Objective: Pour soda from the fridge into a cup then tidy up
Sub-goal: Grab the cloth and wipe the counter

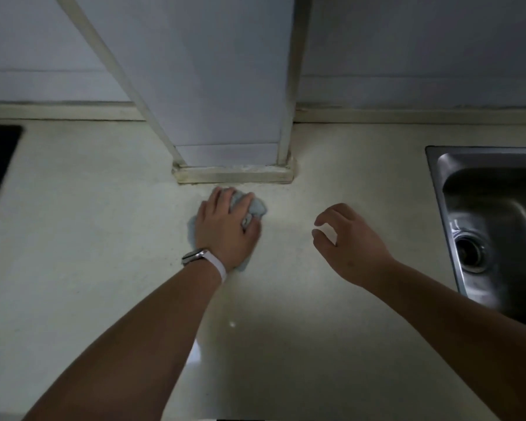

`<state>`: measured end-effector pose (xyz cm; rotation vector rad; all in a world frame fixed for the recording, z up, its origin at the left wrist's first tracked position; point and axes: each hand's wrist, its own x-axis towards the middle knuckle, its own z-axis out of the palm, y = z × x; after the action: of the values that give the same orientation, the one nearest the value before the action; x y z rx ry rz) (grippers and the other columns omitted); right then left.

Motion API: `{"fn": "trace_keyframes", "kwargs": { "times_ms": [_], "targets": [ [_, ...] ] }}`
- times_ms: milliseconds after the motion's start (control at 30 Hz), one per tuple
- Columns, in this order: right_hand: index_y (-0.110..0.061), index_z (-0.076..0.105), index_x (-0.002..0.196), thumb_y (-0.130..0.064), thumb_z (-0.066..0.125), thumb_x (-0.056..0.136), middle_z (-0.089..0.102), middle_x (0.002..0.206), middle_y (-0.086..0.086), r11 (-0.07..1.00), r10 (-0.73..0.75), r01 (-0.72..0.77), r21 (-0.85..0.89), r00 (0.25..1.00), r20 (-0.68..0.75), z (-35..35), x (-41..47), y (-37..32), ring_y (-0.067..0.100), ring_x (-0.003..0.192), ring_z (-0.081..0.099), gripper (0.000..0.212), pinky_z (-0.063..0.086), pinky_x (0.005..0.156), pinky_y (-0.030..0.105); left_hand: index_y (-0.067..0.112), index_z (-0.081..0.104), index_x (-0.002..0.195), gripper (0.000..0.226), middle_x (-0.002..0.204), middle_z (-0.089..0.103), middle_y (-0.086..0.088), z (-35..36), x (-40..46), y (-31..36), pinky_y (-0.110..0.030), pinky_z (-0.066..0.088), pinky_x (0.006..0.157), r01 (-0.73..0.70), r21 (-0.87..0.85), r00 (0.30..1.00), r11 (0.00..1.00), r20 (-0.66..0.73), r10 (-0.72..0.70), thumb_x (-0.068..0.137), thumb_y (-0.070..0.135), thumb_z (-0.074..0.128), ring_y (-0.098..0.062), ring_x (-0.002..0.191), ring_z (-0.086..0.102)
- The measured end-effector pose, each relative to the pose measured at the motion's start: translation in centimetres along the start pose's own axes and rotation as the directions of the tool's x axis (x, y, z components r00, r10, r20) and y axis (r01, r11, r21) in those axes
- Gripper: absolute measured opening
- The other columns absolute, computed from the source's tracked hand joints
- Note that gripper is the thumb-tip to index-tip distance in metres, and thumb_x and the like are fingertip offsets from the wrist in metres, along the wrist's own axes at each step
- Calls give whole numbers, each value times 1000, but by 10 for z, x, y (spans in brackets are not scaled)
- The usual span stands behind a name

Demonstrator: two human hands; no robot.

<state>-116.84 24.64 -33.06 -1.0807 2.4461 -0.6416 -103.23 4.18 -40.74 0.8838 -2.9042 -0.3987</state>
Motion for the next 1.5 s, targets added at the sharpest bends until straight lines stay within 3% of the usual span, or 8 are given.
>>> {"fn": "trace_keyframes", "kwargs": {
  "times_ms": [333, 567, 767, 900, 1067, 1333, 1500],
  "targets": [
    [-20, 61, 107, -35, 52, 94, 53, 115, -8, 996, -79, 81, -49, 995, 54, 49, 1, -78, 7, 98, 50, 22, 40, 77, 24, 23, 57, 132, 55, 139, 50, -14, -44, -59, -169, -56, 35, 108, 342, -5, 930, 940, -138, -340, 87, 52, 44, -39, 134, 38],
    [-20, 60, 108, -37, 52, 94, 54, 117, -6, 985, -154, 159, -65, 985, 78, 84, -11, -133, 9, 99, 52, 24, 42, 79, 24, 14, 61, 124, 51, 130, 53, -20, -55, -112, -215, -55, 44, 100, 392, -64, 893, 918, -211, -396, 87, 47, 46, -42, 126, 44],
    [-18, 61, 109, -34, 53, 94, 55, 117, -4, 979, -188, 192, -64, 981, 54, 90, -30, -156, 8, 96, 51, 24, 41, 78, 23, 13, 60, 125, 50, 129, 54, -19, -47, -146, -175, -53, 44, 98, 377, -64, 904, 924, -192, -383, 89, 45, 47, -41, 124, 45],
    [-18, 60, 110, -35, 53, 94, 55, 117, -4, 983, -171, 174, -65, 984, 44, 78, -44, -150, 6, 90, 50, 24, 40, 76, 22, 13, 62, 125, 45, 127, 57, -17, -32, -158, -114, -51, 45, 97, 200, -80, 968, 977, -141, -210, 88, 38, 56, -39, 125, 45],
    [-17, 61, 109, -34, 54, 94, 56, 115, -2, 986, -145, 144, -88, 989, -7, 49, -52, -127, 9, 91, 51, 24, 43, 77, 24, 11, 67, 119, 42, 122, 62, -16, -16, -148, -62, -50, 50, 89, 60, -136, 986, 989, -143, -79, 86, 34, 54, -35, 118, 53],
    [-18, 61, 108, -34, 53, 94, 55, 113, -5, 994, -72, 70, -80, 997, -28, 20, -65, -65, 7, 91, 49, 22, 40, 76, 21, 24, 49, 133, 48, 139, 50, -10, 18, -123, 47, -51, 42, 106, -122, -86, 992, 989, -19, 121, 91, 47, 45, -34, 134, 41],
    [-17, 63, 108, -32, 55, 94, 56, 112, -3, 997, -28, 27, -76, 999, -22, 2, -74, -28, 7, 88, 51, 22, 38, 73, 19, 26, 50, 134, 47, 144, 47, -8, 30, -89, 94, -49, 34, 110, -177, -85, 984, 981, 22, 179, 91, 45, 45, -33, 141, 33]
  ]
}}
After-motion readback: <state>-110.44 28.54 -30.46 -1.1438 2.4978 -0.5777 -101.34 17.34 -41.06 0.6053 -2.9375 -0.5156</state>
